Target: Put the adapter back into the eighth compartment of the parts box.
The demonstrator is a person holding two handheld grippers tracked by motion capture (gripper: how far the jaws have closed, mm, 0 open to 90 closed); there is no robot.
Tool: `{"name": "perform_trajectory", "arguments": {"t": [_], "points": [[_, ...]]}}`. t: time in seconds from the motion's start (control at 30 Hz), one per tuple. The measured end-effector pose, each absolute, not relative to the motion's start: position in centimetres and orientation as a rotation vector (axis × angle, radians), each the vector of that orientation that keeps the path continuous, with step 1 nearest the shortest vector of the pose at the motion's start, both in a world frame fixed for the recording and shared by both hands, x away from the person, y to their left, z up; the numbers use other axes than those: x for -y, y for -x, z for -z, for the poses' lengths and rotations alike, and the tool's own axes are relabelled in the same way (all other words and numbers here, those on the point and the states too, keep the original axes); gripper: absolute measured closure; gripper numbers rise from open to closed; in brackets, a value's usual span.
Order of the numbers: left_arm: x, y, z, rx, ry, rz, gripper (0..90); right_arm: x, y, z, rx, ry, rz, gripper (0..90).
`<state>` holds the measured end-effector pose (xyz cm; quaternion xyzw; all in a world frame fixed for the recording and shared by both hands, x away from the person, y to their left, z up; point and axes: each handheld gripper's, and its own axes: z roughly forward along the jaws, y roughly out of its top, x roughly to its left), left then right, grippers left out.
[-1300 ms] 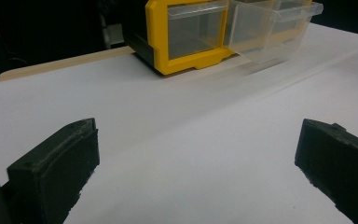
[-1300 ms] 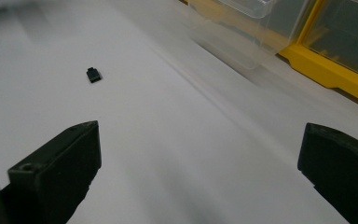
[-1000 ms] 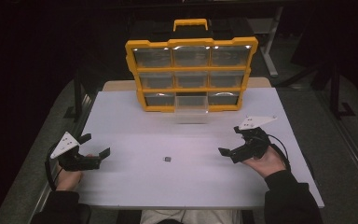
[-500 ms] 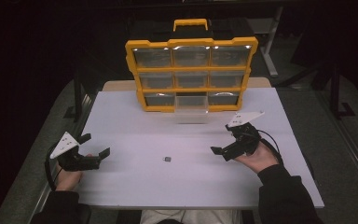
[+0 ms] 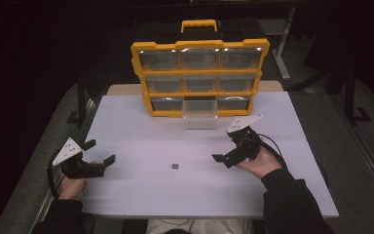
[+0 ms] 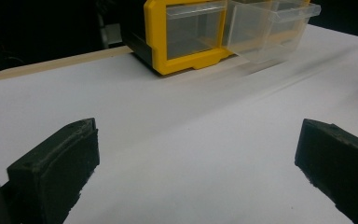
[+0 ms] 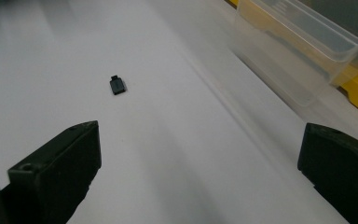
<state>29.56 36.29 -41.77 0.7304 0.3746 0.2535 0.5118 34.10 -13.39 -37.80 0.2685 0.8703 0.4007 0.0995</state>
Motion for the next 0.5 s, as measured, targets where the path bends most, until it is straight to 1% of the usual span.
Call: {"name": "perform_trajectory", "arguments": {"t": [0.5], "points": [[-36.3,-29.5,41.8,-0.901,-1.751,-0.608,0.0,11.2,-34.6,38.0,-2.639,-0.733,-1.135,0.0]]}}
